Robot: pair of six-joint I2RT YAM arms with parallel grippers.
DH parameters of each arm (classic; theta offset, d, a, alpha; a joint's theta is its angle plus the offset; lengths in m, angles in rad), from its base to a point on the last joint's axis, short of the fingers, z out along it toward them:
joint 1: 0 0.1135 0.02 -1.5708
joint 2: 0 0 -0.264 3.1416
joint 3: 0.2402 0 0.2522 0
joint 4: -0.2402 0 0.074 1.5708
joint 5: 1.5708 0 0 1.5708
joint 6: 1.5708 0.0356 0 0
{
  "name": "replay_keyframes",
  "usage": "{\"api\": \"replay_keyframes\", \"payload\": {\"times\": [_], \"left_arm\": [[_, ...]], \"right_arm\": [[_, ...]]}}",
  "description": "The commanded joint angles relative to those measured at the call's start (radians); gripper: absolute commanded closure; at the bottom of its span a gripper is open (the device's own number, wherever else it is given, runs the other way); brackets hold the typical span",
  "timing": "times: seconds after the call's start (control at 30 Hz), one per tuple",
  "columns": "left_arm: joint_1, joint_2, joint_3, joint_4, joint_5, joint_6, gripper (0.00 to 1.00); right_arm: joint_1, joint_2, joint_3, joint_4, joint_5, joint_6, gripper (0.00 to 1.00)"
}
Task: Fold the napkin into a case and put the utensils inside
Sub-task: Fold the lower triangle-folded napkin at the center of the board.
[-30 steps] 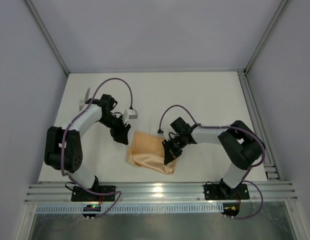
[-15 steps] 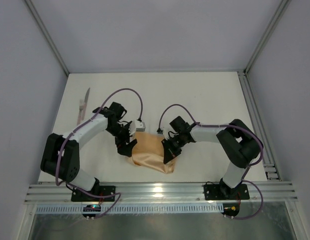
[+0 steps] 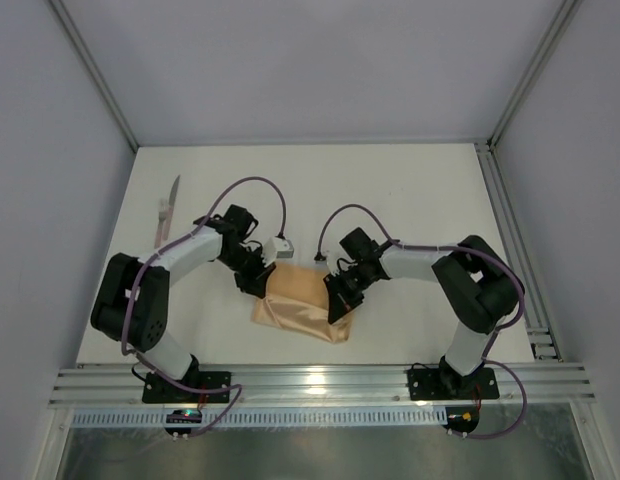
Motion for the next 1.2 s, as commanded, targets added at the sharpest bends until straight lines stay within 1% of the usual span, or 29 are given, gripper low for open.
{"api": "replay_keyframes", "payload": {"times": [0.0, 0.03, 0.1, 0.13, 0.17, 0.23, 0.3, 0.37, 0.43, 0.47, 0.53, 0.57, 0.7, 0.73, 0.77, 0.8, 0.83, 0.9, 0.93, 0.97, 1.03, 1.17], "left_arm": [[0.007, 0.028, -0.008, 0.089, -0.038, -0.058, 1.0], [0.007, 0.032, -0.008, 0.1, -0.038, -0.072, 1.0], [0.007, 0.039, -0.009, 0.118, -0.038, -0.08, 1.0], [0.007, 0.045, -0.011, 0.12, -0.041, -0.082, 1.0], [0.007, 0.048, -0.014, 0.122, -0.044, -0.08, 1.0], [0.007, 0.052, -0.02, 0.118, -0.057, -0.077, 1.0], [0.007, 0.052, -0.031, 0.12, -0.067, -0.075, 1.0], [0.007, 0.049, -0.038, 0.123, -0.077, -0.077, 1.0], [0.007, 0.048, -0.047, 0.129, -0.074, -0.08, 1.0], [0.007, 0.046, -0.047, 0.129, -0.071, -0.082, 1.0], [0.007, 0.045, -0.046, 0.131, -0.064, -0.092, 1.0], [0.007, 0.042, -0.046, 0.132, -0.061, -0.097, 1.0], [0.007, 0.039, -0.038, 0.132, -0.058, -0.106, 1.0], [0.007, 0.037, -0.04, 0.129, -0.058, -0.108, 1.0], [0.007, 0.037, -0.04, 0.129, -0.058, -0.108, 1.0], [0.007, 0.034, -0.041, 0.128, -0.06, -0.109, 1.0], [0.007, 0.034, -0.044, 0.128, -0.061, -0.109, 1.0], [0.007, 0.032, -0.046, 0.125, -0.069, -0.108, 1.0], [0.007, 0.029, -0.047, 0.125, -0.072, -0.106, 1.0], [0.007, 0.029, -0.049, 0.123, -0.075, -0.106, 1.0], [0.007, 0.02, -0.051, 0.125, -0.08, -0.106, 1.0], [0.007, 0.014, -0.051, 0.122, -0.097, -0.105, 1.0]], "right_arm": [[-0.01, -0.002, 0.047, -0.027, 0.02, -0.024, 0.96], [-0.008, -0.005, 0.048, -0.027, 0.022, -0.023, 0.92], [-0.008, -0.008, 0.053, -0.039, 0.028, -0.02, 0.88], [-0.011, -0.009, 0.058, -0.048, 0.043, -0.021, 0.81], [-0.014, -0.015, 0.059, -0.057, 0.054, -0.021, 0.77], [-0.019, -0.029, 0.058, -0.08, 0.089, -0.023, 0.71], [-0.033, -0.075, 0.05, -0.083, 0.123, -0.015, 0.66], [-0.042, -0.138, 0.052, -0.083, 0.193, -0.001, 0.6], [-0.042, -0.185, 0.061, -0.086, 0.258, 0.019, 0.58], [-0.044, -0.237, 0.062, -0.083, 0.307, 0.029, 0.58], [-0.04, -0.29, 0.047, -0.054, 0.347, 0.063, 0.57], [-0.04, -0.314, 0.036, -0.024, 0.379, 0.075, 0.57], [-0.014, -0.434, -0.071, 0.068, 0.419, 0.155, 0.58], [0.011, -0.448, -0.089, 0.087, 0.419, 0.189, 0.6], [0.031, -0.459, -0.106, 0.142, 0.416, 0.209, 0.63], [0.054, -0.466, -0.143, 0.174, 0.416, 0.229, 0.68], [0.108, -0.468, -0.16, 0.209, 0.419, 0.264, 0.76], [0.156, -0.45, -0.195, 0.289, 0.428, 0.281, 0.82], [0.173, -0.425, -0.211, 0.317, 0.427, 0.318, 0.86], [0.173, -0.414, -0.227, 0.387, 0.425, 0.342, 0.88], [0.173, -0.387, -0.289, 0.446, 0.444, 0.384, 0.91], [0.173, -0.335, -0.336, 0.458, 0.482, 0.413, 0.95]]}}
